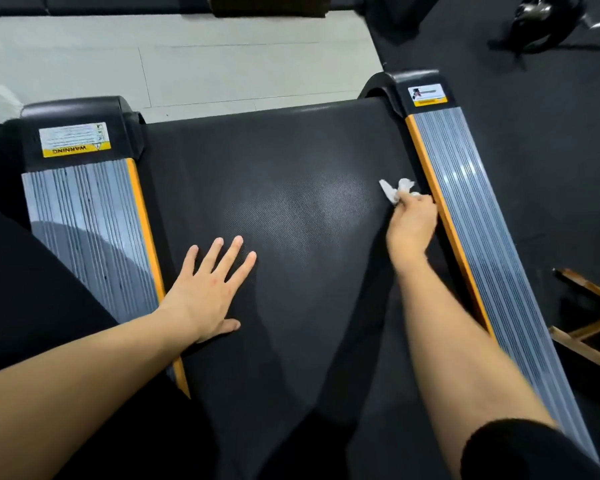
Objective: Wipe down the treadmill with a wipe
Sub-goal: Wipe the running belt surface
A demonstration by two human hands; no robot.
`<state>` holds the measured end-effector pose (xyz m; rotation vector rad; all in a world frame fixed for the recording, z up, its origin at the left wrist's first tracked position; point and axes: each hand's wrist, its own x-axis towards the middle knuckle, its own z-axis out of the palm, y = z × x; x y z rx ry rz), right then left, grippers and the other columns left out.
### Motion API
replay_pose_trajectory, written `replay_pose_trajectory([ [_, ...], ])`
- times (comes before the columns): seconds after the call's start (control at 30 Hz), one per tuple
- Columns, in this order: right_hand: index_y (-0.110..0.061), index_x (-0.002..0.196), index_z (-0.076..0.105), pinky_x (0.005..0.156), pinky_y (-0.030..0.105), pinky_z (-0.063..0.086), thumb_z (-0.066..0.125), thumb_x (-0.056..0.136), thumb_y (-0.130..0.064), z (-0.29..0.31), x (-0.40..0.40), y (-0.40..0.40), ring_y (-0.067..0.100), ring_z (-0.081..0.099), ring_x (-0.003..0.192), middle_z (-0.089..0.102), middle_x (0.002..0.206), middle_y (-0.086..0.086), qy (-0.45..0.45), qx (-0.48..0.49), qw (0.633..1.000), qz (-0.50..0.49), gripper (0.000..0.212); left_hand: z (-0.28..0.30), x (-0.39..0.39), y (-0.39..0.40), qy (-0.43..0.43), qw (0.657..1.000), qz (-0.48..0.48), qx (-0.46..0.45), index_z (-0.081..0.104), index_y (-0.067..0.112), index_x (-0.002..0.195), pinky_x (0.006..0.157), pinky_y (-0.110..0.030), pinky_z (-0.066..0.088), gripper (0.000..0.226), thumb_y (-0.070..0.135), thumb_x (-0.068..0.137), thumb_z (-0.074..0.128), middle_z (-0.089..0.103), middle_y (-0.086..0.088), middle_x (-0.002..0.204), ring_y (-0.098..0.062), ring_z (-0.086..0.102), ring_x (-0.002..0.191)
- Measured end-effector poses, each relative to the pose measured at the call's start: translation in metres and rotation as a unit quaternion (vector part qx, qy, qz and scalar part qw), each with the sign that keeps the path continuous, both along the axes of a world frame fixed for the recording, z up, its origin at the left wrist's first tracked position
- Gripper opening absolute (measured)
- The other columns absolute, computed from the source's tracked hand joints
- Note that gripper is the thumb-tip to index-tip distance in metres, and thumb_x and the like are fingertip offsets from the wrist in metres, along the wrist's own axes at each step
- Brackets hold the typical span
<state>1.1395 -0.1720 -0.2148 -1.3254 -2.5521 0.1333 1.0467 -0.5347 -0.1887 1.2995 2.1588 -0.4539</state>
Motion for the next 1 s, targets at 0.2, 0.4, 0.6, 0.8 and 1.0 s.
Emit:
replay_pose_trajectory([
  [0.2,-0.01,0.122,0.069,0.075,0.036,0.046,0.055,0.092,-0.004,0.0,-0.019,-0.172,0.024,0.05,0.081,0.061,0.094,0.008,0.048,-0.052,0.942,0.328,0.034,0.002,-0.001,-0.001,0.004,1.0,0.003,0.006,-0.036,0.022,0.153,0.125,-0.059,0.003,0.119,0.078,0.089,0.048,-0.039,-0.012,0.161,-0.038,-0.02,0.155],
  [0.4,-0.019,0.123,0.071,0.076,0.037,0.044,0.048,0.087,-0.011,0.002,-0.027,-0.044,0.027,0.057,0.087,0.07,0.099,0.009,-0.022,0.043,0.956,0.289,0.044,0.009,-0.003,-0.003,-0.002,1.0,0.0,0.013,-0.024,0.023,0.159,0.127,-0.051,0.008,0.115,0.066,0.092,0.059,-0.029,-0.012,0.166,-0.037,-0.012,0.157],
  [0.6,-0.003,0.107,0.071,0.071,0.046,0.048,0.046,0.092,-0.001,0.014,-0.047,-0.023,0.042,0.062,0.083,0.066,0.09,0.02,-0.03,0.0,1.0,0.001,0.028,0.017,0.003,0.0,-0.002,0.999,-0.031,0.019,-0.006,0.026,0.163,0.126,-0.048,0.015,0.097,0.043,0.097,0.063,-0.014,-0.015,0.169,-0.035,0.0,0.157],
  [0.8,-0.018,0.108,0.072,0.086,0.031,0.05,0.057,0.094,-0.005,0.005,-0.051,-0.162,0.023,0.06,0.093,0.067,0.103,0.0,0.05,-0.141,0.895,0.421,0.024,0.013,0.005,-0.006,-0.017,0.998,-0.065,0.005,-0.018,0.028,0.161,0.128,-0.046,0.008,0.092,0.038,0.101,0.051,-0.028,-0.014,0.166,-0.032,-0.01,0.158],
  [1.0,-0.02,0.12,0.07,0.082,0.024,0.047,0.049,0.093,-0.011,0.016,-0.03,0.003,0.018,0.067,0.105,0.074,0.113,-0.008,-0.034,-0.044,0.986,0.157,0.036,0.009,0.006,-0.008,-0.026,0.998,-0.061,-0.008,-0.029,0.028,0.157,0.128,-0.048,0.003,0.091,0.046,0.102,0.042,-0.038,-0.014,0.161,-0.033,-0.019,0.156],
])
